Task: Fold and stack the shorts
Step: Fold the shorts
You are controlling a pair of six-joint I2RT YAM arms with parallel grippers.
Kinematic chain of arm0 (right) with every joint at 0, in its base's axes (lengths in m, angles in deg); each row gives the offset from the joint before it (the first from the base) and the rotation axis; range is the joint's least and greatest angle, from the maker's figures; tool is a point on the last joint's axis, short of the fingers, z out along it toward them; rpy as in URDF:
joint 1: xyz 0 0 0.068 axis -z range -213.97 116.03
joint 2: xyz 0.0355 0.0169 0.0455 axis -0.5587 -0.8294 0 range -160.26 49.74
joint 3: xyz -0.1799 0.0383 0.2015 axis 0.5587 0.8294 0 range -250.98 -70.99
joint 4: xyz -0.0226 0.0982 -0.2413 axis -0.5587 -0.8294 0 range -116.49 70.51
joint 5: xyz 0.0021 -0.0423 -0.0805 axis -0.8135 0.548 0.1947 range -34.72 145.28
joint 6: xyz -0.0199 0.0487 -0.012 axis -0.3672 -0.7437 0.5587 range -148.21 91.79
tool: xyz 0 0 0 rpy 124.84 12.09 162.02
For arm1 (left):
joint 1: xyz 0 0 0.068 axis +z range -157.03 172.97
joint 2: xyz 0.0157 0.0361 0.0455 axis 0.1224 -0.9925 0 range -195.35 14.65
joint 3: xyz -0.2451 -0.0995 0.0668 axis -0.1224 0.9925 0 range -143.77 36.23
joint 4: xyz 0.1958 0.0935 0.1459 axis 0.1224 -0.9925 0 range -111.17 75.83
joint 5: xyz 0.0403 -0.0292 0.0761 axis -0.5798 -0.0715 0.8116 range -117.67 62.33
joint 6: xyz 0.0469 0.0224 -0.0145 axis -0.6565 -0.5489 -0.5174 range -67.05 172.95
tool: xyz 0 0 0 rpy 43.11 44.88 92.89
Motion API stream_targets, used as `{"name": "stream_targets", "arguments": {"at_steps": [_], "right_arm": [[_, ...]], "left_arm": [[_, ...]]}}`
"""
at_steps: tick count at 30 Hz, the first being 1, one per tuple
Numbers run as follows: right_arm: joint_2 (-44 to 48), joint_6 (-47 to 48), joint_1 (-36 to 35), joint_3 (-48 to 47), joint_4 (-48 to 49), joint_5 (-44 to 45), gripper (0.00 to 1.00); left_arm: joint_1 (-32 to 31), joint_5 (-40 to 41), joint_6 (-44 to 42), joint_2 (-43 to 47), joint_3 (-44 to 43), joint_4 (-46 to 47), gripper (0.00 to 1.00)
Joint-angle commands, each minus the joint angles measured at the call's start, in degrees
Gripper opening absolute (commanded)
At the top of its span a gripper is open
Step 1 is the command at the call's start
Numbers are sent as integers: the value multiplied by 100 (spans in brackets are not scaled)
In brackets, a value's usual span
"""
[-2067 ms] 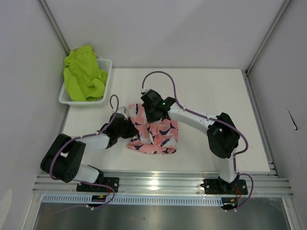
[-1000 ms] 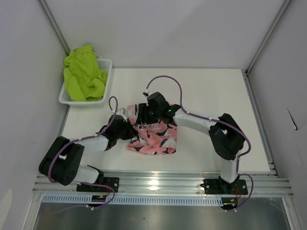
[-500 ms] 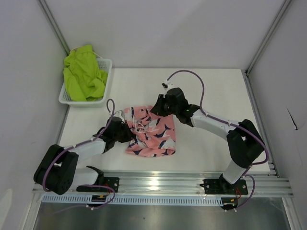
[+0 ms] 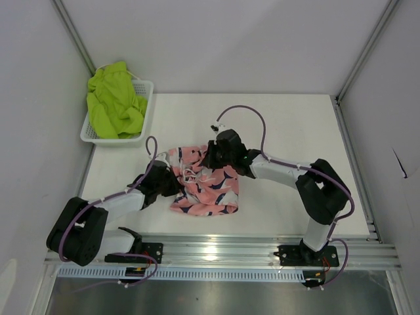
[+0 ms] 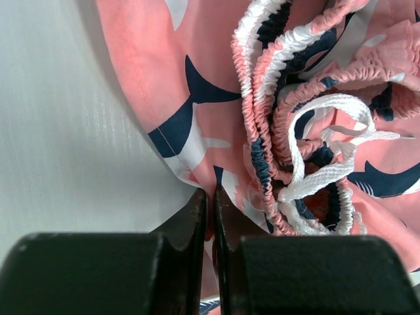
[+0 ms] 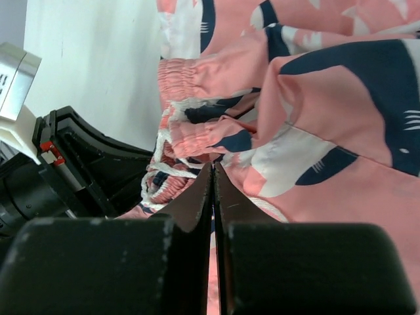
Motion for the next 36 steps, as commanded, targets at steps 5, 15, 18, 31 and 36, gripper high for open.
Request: {"name": "stream_targets", "arguments": {"at_steps": [5,15,18,31,36], "right_arm": [[-629,72,-170,-358,329,125,0],[-1693,-122,-293,-1123,1023,160,0],[-1869,-113,-301,-1370,1242,204,0],[-2334,-200,-354,-1440,1744,-33,3],[-2696,-824,-83,-1554,2157,-840,6]], "left_arm": [[28,67,0,-125,88,166,6],[11,5,-26,-309,132,324,0],[-33,14,-52,-362,79,289,0],[-130,128,27,-223,132,192,23],[-165,155,123,234,202,-115,52]]}}
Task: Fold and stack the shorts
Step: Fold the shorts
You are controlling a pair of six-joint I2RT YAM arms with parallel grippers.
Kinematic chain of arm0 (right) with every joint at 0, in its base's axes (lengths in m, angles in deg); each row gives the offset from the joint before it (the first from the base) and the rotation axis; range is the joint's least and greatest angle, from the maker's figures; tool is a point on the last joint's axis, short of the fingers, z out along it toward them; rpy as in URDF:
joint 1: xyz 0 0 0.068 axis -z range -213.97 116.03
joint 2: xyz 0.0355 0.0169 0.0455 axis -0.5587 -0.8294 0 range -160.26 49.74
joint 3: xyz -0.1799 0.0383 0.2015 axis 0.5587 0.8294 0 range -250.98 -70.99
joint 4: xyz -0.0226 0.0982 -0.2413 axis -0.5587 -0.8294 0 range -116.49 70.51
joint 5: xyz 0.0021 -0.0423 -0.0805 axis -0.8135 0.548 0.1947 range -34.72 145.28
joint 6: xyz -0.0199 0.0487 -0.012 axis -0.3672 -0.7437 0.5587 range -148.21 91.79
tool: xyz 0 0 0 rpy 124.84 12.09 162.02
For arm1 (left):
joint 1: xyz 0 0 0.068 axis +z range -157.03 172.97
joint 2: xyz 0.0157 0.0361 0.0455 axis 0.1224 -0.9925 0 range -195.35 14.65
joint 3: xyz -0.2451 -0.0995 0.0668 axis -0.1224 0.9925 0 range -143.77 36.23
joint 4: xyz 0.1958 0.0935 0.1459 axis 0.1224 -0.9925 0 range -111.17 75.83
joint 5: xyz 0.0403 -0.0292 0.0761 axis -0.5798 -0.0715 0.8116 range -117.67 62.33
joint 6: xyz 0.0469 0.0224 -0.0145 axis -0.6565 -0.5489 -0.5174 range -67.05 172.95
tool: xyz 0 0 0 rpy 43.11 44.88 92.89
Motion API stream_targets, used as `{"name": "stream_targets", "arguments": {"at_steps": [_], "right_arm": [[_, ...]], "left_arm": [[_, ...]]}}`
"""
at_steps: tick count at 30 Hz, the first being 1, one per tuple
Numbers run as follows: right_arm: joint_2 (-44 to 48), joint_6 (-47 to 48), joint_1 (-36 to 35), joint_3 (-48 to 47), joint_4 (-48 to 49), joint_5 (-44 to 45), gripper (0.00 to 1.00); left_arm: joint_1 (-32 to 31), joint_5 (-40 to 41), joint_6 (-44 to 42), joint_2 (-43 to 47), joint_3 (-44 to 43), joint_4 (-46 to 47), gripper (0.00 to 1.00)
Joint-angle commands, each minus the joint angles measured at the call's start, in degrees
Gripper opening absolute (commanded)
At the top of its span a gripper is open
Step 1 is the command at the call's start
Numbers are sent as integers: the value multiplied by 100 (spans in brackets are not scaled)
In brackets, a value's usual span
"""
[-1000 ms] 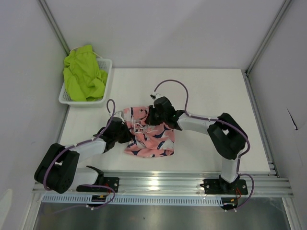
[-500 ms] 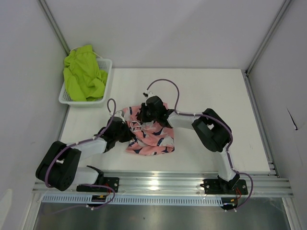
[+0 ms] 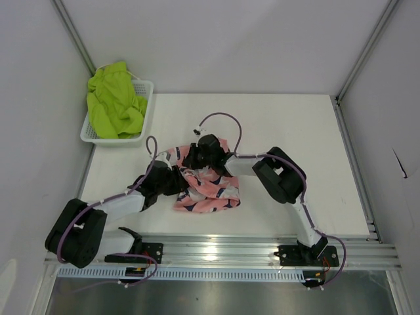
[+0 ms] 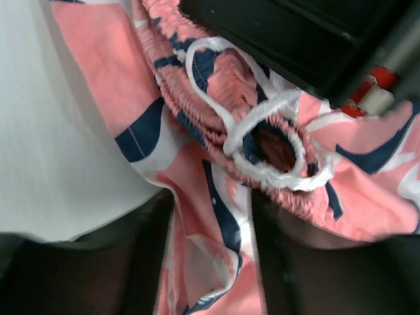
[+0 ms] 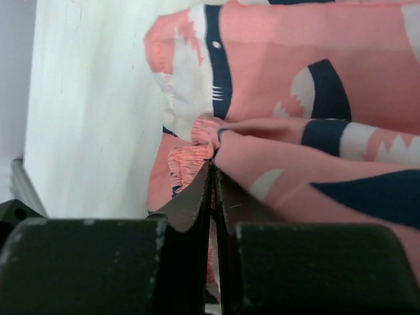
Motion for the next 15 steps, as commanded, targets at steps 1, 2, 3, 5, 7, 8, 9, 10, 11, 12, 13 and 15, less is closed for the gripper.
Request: {"name": "stream_targets", "arguments": {"at_steps": [1,2,3,5,7,8,9,10,11,12,13,15], "right_arm": [[-296,-451,169,-260,505,-610,6],[-314,-460,178,-304,479,-645,6],[-314,-443,178,-331,461,-654,6],[-279,-425,170,-331,452,-654,7],[-235,-451,170,-288,487,-724,9],[-157,-460,170,-270,505,-742,13],[-121,-460,170,-235,523,-760,15],[-60,-469,170,-165,549,-777,17],[2,-469,170,-112,558,-786,18],[159,-460,170,-59,575,-786,19],[326,-469,187,89,636,-804,19],[528,-452,205,248,698,-821,19]], "left_arm": [[-27,142,10,333,163,-670,60],[-27,116,45,595,172,-750,62],[-27,107,54,746,181,-846,65],[-27,115,97,1254,198,-1224,69],[-27,177,115,1589,154,-1574,71],[-27,194,124,1878,137,-1681,72],[-19,221,133,2003,84,-1778,72],[-18,290,124,2091,14,-1944,74],[-1,308,107,2170,-12,-2015,74],[8,326,107,2241,-117,-2077,74],[43,335,80,2250,-205,-2156,74],[69,318,54,2215,-320,-2174,74]]}}
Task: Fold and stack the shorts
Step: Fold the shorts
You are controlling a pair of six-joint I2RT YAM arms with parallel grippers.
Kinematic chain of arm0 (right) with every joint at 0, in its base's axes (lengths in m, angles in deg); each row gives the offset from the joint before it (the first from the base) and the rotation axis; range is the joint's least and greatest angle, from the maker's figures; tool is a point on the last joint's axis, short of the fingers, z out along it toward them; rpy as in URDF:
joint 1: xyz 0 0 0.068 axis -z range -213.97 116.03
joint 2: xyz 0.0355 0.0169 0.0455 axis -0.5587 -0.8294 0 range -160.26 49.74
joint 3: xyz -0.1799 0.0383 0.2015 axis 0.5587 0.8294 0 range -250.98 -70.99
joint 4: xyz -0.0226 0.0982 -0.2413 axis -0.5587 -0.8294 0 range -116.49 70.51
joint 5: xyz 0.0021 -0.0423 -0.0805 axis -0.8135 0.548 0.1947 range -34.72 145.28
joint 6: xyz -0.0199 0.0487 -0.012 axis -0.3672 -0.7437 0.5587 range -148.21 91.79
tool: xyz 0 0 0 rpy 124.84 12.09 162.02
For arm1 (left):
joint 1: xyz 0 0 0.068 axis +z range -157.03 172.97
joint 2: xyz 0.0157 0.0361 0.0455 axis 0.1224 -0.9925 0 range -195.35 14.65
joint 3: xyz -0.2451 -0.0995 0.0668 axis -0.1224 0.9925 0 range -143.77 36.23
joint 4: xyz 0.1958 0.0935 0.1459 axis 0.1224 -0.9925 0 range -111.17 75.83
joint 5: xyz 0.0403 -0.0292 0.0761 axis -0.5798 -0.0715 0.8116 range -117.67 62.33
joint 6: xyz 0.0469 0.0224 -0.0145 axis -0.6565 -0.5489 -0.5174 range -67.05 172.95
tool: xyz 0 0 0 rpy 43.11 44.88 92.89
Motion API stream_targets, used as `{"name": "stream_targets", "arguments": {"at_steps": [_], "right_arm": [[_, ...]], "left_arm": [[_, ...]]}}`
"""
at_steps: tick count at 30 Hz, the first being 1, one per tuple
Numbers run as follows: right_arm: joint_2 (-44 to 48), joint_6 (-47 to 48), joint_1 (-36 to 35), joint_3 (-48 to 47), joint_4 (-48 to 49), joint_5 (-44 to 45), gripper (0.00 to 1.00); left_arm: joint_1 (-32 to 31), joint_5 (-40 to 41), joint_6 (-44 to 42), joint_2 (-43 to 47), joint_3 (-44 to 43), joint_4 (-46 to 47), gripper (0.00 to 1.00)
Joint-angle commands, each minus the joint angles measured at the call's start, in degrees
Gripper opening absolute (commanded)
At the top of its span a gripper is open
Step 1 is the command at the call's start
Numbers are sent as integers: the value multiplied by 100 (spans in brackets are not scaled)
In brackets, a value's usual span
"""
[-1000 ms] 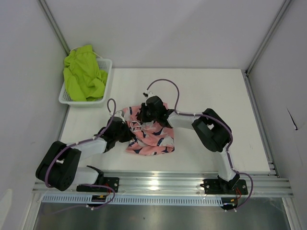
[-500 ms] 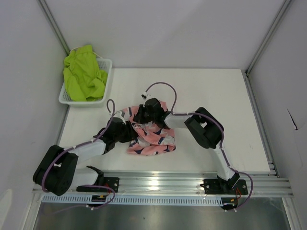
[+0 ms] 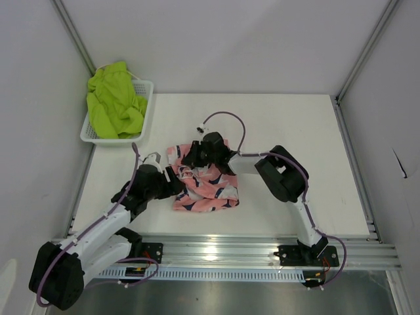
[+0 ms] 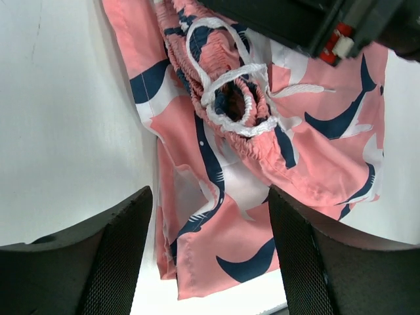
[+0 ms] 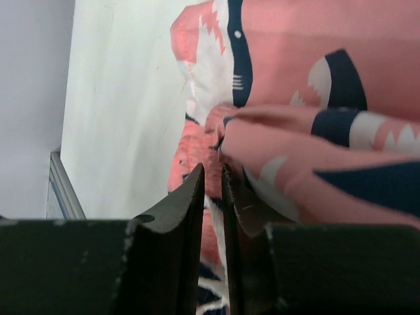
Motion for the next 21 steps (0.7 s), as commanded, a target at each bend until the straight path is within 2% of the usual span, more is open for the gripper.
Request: {"name": "stream_targets", "arguments": {"at_steps": [1,6,12,16,21], "right_arm": [[724,14,28,288,412,-150,19],[1330,40,151,1008,606,-265,17],[2095,190,72,1922,694,51,14],[2219,243,-42,2257,781,227,13],[1938,181,-244,2275,958,122,11]], "left_arm": [[74,97,4,-34,-421,-299,74],[206,88,-119,-341,-773,-203,74],[408,176,-287,-842,-1097,87,66],[513,71,-295,-1325,-1238,342,62],[531,-44,-252,-1905,-1414,667,60]]}}
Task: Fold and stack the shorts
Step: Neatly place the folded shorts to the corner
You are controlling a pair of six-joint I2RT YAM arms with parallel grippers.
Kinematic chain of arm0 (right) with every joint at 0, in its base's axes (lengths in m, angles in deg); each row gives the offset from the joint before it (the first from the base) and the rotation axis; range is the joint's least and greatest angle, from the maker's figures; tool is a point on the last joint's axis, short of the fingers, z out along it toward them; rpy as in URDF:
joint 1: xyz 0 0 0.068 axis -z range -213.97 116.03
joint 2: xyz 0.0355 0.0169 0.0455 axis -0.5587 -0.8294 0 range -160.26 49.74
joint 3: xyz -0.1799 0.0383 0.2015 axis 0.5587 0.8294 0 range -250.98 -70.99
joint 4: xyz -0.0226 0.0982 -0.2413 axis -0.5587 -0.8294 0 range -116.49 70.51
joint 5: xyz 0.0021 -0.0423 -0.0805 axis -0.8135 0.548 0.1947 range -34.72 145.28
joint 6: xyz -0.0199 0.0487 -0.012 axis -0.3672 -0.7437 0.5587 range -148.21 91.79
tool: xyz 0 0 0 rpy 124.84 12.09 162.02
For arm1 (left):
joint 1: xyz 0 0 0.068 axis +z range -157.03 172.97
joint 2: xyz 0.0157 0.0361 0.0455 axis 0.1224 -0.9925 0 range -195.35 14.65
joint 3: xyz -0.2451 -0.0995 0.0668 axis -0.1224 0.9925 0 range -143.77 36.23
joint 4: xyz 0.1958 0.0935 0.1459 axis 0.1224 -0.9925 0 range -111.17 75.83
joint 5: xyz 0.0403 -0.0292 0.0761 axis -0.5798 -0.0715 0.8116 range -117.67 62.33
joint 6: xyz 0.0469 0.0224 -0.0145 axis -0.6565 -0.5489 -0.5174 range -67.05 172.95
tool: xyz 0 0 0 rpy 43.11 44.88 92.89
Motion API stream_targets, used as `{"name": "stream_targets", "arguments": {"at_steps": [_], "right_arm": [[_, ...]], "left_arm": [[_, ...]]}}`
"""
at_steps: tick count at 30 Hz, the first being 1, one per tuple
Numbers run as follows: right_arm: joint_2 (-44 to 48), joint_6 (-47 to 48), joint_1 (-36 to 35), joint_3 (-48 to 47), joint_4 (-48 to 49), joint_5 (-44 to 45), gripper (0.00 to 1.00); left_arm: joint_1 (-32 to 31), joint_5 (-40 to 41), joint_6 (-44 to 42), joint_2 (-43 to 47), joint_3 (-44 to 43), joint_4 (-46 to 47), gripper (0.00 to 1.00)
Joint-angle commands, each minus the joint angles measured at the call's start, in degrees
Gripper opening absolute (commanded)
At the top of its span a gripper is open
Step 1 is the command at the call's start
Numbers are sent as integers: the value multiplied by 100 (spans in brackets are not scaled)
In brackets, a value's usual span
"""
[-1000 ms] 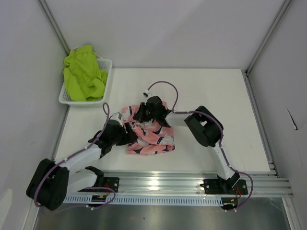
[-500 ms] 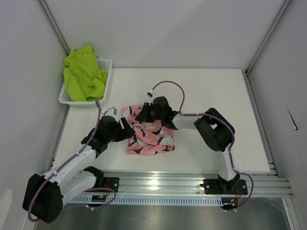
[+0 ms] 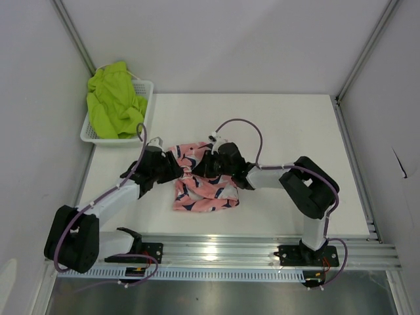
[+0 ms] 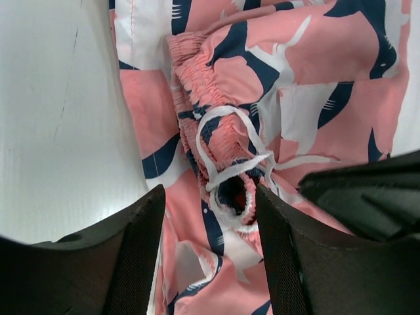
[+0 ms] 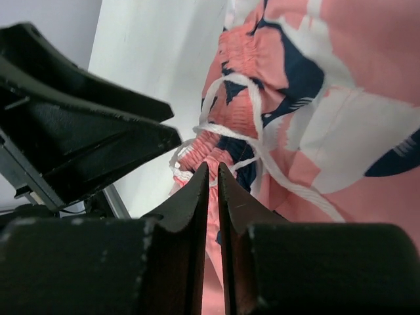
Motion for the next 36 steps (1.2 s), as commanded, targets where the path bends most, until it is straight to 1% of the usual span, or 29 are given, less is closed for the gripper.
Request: {"name": "stream_targets", "arguments": {"at_steps": [1,7,9,11,15,17,22,24,29,30,36], "right_arm": [[-154,89,-201,-55,376,104,11],[-427,151,-596,-169,359,201,11],[-471,195,-719,-126,332,245,11],[-488,212,-842,-21,350,324,11],[-576,248,-992,120,393,465,11],[-673,186,-1018,147,437,465,10],[-770,72,-1054,287,604,438,10],[-735,45,-1054,366,718,439,10],[-331,168,-992,455,587,509,10],[-139,229,-966,455,474,518,11],[617,484,-659,367,-80,632,16]], "left_arm": [[63,-81,-74,-284,-374,436,60],[81,-195,-48,-970,-524,735,59],[81,-222,-39,-1119,-576,788,57],[81,-231,-39,-1339,-603,1033,56],[90,-292,-31,-1699,-673,1183,50],[90,-310,-30,-1875,-726,1245,48],[186,-362,-39,-2095,-901,1254,34],[204,-397,-39,-2139,-928,1245,31],[213,-415,-83,-2192,-1042,1192,31],[213,-415,-109,-2201,-1095,1175,30],[221,-433,-162,-2254,-1227,1122,29]]}}
